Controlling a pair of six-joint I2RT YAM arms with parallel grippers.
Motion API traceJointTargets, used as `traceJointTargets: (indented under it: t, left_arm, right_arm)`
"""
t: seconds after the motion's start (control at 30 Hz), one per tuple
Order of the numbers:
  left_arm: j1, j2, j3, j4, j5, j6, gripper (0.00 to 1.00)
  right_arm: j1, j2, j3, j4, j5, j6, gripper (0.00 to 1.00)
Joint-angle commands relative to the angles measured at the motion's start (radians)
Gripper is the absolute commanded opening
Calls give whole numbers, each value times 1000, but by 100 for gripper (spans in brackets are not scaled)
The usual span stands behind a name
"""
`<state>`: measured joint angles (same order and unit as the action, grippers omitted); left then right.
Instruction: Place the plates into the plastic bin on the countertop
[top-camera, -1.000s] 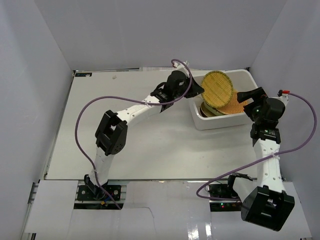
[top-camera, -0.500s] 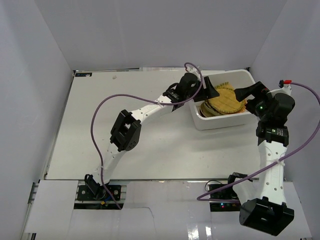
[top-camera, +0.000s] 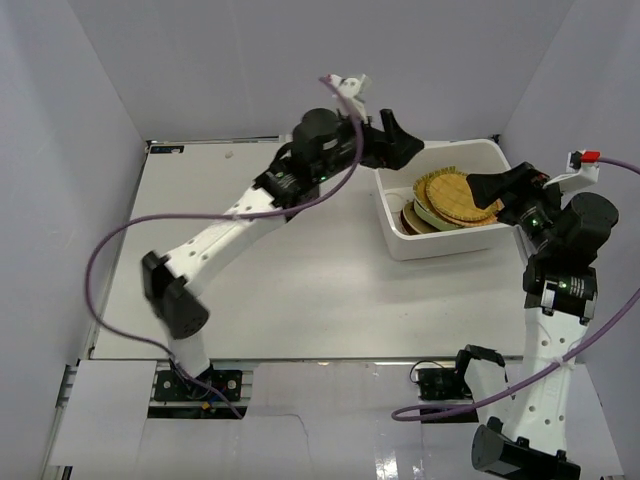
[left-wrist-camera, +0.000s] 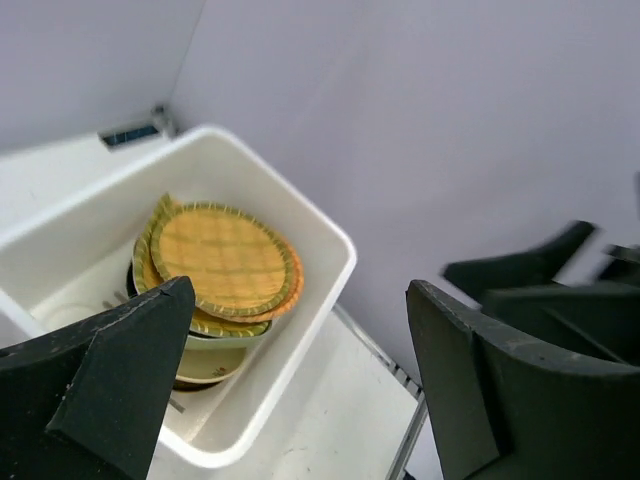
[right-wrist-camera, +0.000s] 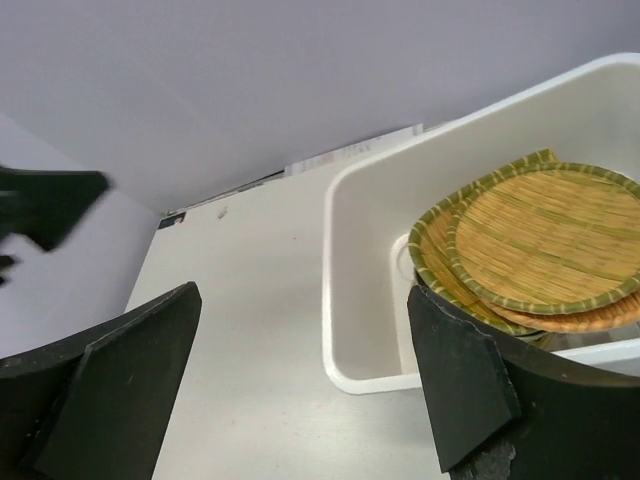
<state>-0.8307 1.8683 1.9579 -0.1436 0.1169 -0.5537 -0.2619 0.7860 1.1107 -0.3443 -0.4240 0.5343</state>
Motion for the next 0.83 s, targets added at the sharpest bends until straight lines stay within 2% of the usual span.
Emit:
traceJointTargets:
  t: [0.0,0.03,0.07,0.1,0.13,0.3,0.37,0.53,0.8]
  left_arm:
    - [-4,-335,-179,48,-43,162,98]
    - [-4,-400,-327,74,-48,188,98]
    - [-4,-464,-403,87,-62,199,98]
    - [-4,-592,-474,91,-78,204,98]
    - [-2,-654,-598,79,-115,221,98]
    - [-4,-1031,-878,-22,-275,250,98]
    - [-4,-1107,-954,-88,-335,236,98]
    - [-4,-1270,-1033,-218,-371,235,98]
    - [-4,-1313,-1041,-267,-422,238,98]
  right_arm:
    - [-2,-31,40,-25,-142,-17,90]
    - [-2,-39,34,-12,-203,10,90]
    - [-2,-47,26,-6,-235,18,90]
    - [-2,-66,-1,2,-271,24,90]
    - [-2,-77,-18,28,-329,27,90]
    - [6,-183,-112,19,-345,9,90]
    - [9,-201,-146,33,-348,12,90]
    - [9,-197,-128,67,-416,58,90]
    - [10,-194,-66,151,-444,130,90]
